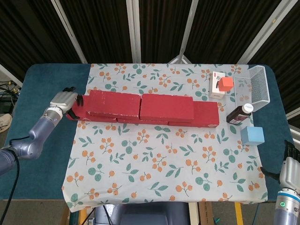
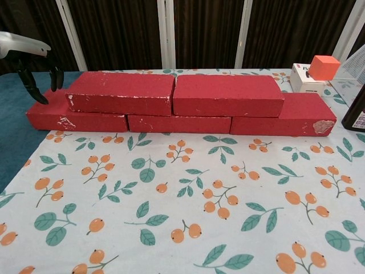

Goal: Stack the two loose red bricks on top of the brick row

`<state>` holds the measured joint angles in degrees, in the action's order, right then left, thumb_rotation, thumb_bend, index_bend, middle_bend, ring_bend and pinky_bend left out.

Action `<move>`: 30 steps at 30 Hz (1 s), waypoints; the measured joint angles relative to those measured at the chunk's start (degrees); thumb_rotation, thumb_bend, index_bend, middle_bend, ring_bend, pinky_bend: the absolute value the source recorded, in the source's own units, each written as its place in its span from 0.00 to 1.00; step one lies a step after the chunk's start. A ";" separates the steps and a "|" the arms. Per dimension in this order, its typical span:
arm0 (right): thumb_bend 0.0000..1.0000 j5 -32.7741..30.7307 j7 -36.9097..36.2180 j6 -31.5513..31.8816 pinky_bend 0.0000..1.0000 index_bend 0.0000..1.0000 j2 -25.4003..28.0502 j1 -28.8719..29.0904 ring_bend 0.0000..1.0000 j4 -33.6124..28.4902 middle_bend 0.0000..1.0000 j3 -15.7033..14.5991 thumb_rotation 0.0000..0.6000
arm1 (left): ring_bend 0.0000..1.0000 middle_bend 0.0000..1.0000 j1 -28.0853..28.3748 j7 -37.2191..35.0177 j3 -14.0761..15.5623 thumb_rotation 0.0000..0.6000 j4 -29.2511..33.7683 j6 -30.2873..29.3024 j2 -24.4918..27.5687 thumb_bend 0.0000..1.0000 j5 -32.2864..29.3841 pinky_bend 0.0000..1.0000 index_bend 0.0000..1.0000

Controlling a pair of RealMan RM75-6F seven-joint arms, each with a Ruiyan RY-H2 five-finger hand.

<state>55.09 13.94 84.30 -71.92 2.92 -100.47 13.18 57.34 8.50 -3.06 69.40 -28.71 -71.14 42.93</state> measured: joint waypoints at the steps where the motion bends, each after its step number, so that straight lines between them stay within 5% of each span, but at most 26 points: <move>1: 0.12 0.01 0.01 0.00 0.00 0.04 0.01 0.00 0.09 -0.01 0.10 -0.02 1.00 | 0.06 0.41 -0.22 -0.24 -0.06 1.00 0.67 -0.10 0.70 0.00 -0.03 0.03 0.45; 7: 0.12 0.22 -0.14 -0.11 0.00 0.04 0.07 0.01 0.09 -0.07 0.10 -0.08 1.00 | 0.04 0.17 -4.19 -3.97 -1.19 1.00 8.99 -4.04 7.34 0.00 0.52 0.03 0.27; 11: 0.12 1.50 -1.10 -1.17 0.00 0.04 0.46 0.12 0.08 -0.15 0.10 -0.68 1.00 | 0.00 0.08 -10.51 -6.57 -0.97 1.00 16.64 -13.29 11.47 0.00 4.73 0.03 0.23; 17: 0.12 6.12 -2.85 -2.11 0.00 0.04 1.50 0.15 0.04 -0.02 0.10 -2.37 1.00 | 0.00 0.07 -22.95 -10.25 1.64 1.00 22.90 -32.17 12.77 0.00 15.97 0.03 0.22; 23: 0.12 11.37 -4.73 -2.27 0.00 0.04 2.59 0.02 0.03 0.35 0.10 -4.24 1.00 | 0.00 0.08 -36.97 -11.91 5.54 1.00 24.32 -51.13 8.75 0.00 29.35 0.03 0.22; 30: 0.12 14.36 -6.61 -1.07 0.00 0.04 3.76 -0.71 0.03 0.43 0.10 -5.25 1.00 | 0.00 0.10 -43.28 -9.16 7.60 1.00 23.96 -57.95 3.57 0.01 35.02 0.03 0.22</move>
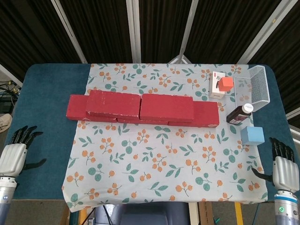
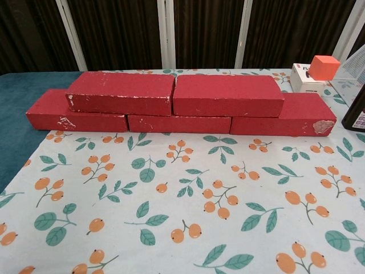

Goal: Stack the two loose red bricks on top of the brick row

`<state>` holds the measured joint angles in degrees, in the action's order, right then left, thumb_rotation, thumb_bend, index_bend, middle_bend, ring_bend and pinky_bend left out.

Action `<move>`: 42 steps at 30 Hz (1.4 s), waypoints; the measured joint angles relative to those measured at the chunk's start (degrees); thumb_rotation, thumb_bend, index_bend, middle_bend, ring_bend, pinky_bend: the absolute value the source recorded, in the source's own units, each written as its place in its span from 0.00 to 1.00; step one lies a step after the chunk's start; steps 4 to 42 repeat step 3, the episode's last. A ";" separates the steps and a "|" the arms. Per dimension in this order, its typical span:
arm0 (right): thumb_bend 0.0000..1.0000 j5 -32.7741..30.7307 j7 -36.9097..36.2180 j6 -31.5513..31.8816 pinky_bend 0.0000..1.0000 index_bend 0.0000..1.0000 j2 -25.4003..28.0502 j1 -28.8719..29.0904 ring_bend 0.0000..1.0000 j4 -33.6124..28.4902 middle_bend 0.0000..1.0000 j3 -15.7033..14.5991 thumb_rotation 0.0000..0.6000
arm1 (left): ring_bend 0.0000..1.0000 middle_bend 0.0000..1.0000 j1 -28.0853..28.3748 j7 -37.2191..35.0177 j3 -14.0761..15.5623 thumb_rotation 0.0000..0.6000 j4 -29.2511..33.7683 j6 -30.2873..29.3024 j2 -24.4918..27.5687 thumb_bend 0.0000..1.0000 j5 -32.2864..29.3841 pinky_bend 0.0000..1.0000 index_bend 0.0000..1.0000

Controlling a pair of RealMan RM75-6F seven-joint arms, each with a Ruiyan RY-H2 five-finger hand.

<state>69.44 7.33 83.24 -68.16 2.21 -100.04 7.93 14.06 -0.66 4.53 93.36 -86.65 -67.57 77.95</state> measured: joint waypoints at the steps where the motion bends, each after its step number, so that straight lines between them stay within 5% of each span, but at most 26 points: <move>1: 0.12 0.10 0.01 0.05 0.00 0.04 0.12 -0.06 0.03 -0.06 0.10 -0.07 1.00 | 0.00 0.10 -0.25 0.75 0.02 1.00 0.14 -0.30 -0.04 0.01 0.22 0.03 0.22; 42: 0.12 0.44 0.02 0.21 0.00 0.04 0.27 -0.14 0.03 -0.24 0.10 -0.17 1.00 | 0.00 0.10 -0.99 2.60 -0.04 1.00 0.55 -1.04 -0.26 0.01 0.62 0.03 0.22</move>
